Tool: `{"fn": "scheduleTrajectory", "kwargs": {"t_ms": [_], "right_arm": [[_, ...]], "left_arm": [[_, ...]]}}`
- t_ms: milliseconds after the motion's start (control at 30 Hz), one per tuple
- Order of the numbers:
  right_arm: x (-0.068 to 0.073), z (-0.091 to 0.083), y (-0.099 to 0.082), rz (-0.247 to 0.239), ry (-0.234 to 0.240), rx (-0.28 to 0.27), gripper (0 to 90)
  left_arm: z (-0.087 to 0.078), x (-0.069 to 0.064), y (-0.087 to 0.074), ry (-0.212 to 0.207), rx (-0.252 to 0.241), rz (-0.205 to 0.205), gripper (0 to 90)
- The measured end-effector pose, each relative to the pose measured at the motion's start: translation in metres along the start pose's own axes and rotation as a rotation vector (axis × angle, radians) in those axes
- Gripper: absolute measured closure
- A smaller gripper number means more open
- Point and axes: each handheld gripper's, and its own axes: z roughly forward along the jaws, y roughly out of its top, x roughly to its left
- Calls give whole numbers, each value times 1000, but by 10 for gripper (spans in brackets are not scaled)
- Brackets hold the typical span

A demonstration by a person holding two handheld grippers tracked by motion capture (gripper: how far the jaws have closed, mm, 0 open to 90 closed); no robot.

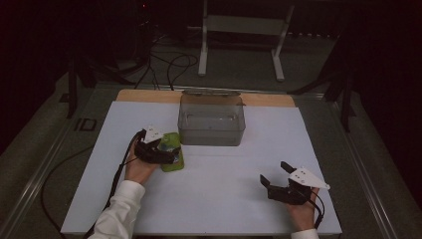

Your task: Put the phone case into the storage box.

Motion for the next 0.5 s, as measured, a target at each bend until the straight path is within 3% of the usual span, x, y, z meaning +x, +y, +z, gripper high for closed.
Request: {"fn": "scheduleTrajectory", "kwargs": {"t_ms": [333,433,500], "right_arm": [[0,0,0,0,0,0,93],[0,0,0,0,0,0,93],[0,0,0,0,0,1,93]], "left_arm": [[23,-10,5,-41,52,-23,138],[29,-15,6,-25,63,-20,167],[31,-17,6,-14,71,-20,240]]}}
